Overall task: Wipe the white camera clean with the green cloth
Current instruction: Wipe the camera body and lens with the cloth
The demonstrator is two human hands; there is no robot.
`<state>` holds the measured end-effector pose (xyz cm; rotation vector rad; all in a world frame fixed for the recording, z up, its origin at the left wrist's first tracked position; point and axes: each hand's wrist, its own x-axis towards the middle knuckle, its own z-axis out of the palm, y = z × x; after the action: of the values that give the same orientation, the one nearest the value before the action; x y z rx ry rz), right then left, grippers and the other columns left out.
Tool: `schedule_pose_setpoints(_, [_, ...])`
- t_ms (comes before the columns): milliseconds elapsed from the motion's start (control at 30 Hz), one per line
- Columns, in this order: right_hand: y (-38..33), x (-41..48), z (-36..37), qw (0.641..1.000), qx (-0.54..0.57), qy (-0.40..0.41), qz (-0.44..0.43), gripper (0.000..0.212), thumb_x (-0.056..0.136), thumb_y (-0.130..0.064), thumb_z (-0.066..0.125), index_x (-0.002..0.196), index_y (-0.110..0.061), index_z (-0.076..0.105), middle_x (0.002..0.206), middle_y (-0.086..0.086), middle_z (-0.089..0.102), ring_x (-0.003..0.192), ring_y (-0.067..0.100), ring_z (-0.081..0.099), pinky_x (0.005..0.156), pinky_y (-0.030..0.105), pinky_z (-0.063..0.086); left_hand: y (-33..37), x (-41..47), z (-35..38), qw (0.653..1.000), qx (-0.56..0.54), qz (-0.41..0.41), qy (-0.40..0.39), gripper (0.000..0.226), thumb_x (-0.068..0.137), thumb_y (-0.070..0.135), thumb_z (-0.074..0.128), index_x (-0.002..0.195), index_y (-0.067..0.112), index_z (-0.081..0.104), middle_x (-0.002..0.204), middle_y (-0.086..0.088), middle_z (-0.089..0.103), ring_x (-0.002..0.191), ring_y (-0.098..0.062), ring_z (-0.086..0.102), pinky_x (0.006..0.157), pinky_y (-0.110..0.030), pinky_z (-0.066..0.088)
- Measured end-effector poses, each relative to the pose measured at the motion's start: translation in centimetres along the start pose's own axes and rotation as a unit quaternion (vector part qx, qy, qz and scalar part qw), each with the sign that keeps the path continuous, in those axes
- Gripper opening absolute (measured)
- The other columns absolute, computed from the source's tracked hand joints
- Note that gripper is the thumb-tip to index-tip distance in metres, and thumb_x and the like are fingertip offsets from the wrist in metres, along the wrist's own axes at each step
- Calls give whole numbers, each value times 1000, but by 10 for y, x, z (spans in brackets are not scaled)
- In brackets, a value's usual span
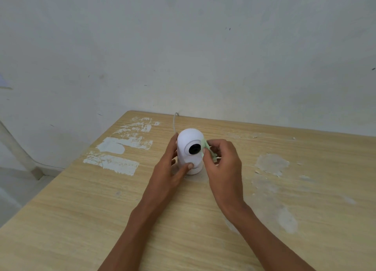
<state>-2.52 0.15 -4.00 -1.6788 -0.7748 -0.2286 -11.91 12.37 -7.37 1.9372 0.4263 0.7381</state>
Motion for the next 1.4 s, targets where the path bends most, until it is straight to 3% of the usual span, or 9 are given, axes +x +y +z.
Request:
schedule_pose_setpoints(133, [-1, -9, 7, 998, -33, -23, -57, 6, 96, -8, 66, 102, -8, 66, 97, -1, 63, 84, 8, 59, 72, 10, 45, -2, 0, -2, 1000, -12, -7, 21, 79, 96, 21, 73, 158, 43, 30, 136, 27, 60, 119, 12, 61, 89, -4, 49])
schedule_pose_setpoints(500, [2, -6, 7, 986, -90, -49, -134, 10, 89, 2, 69, 93, -7, 65, 90, 2, 62, 78, 17, 61, 67, 21, 51, -4, 3, -1, 1000, -11, 3, 25, 75, 96, 21, 73, 155, 43, 33, 124, 47, 59, 116, 18, 60, 86, -3, 48])
schedule_pose_setpoints(700, [5, 5, 5, 998, -32, 2, -56, 13, 91, 3, 65, 88, -9, 61, 86, -3, 57, 75, -1, 52, 68, 7, 40, -3, 3, -1, 999, -7, 4, 31, 74, 95, 21, 74, 148, 53, 33, 122, 48, 59, 115, 21, 59, 84, -1, 48])
schedule_pose_setpoints(767, [3, 4, 6, 997, -37, 1, -65, 12, 91, 4, 64, 90, -7, 63, 88, -2, 60, 77, -1, 54, 69, 6, 40, -3, 4, -1, 1000, -8, 4, 30, 74, 95, 20, 74, 148, 52, 33, 122, 49, 59, 114, 22, 59, 84, -1, 48])
schedule_pose_setpoints(833, [1, 3, 6, 993, -53, -12, -101, 10, 92, 3, 65, 95, -6, 68, 92, 1, 64, 82, 5, 59, 72, 11, 46, -5, 5, -1, 1000, -3, 6, 30, 75, 95, 20, 74, 150, 49, 33, 120, 52, 58, 113, 24, 58, 84, 0, 48])
schedule_pose_setpoints(933, [1, 4, 4, 987, -74, -21, -138, 14, 93, 3, 64, 102, -5, 72, 97, 4, 67, 87, 20, 65, 74, 28, 55, -5, 4, 0, 1000, -2, 4, 30, 76, 95, 20, 74, 149, 52, 32, 119, 53, 57, 111, 24, 59, 83, 0, 47])
schedule_pose_setpoints(1133, [-11, -2, 14, 955, -191, -56, -218, 13, 93, -11, 60, 98, -7, 72, 98, 7, 66, 89, 24, 61, 73, 27, 55, -2, 2, -1, 1000, -13, 7, 26, 71, 96, 21, 68, 150, 54, 35, 129, 38, 61, 117, 11, 63, 86, -5, 51])
schedule_pose_setpoints(1400, [6, -12, 12, 968, -157, -134, -144, 14, 93, -9, 67, 105, -12, 75, 101, 1, 65, 94, 18, 62, 79, 27, 53, -3, 2, -2, 1000, 12, 10, 25, 77, 97, 8, 65, 150, 54, 32, 133, 37, 57, 121, 15, 58, 87, -1, 47])
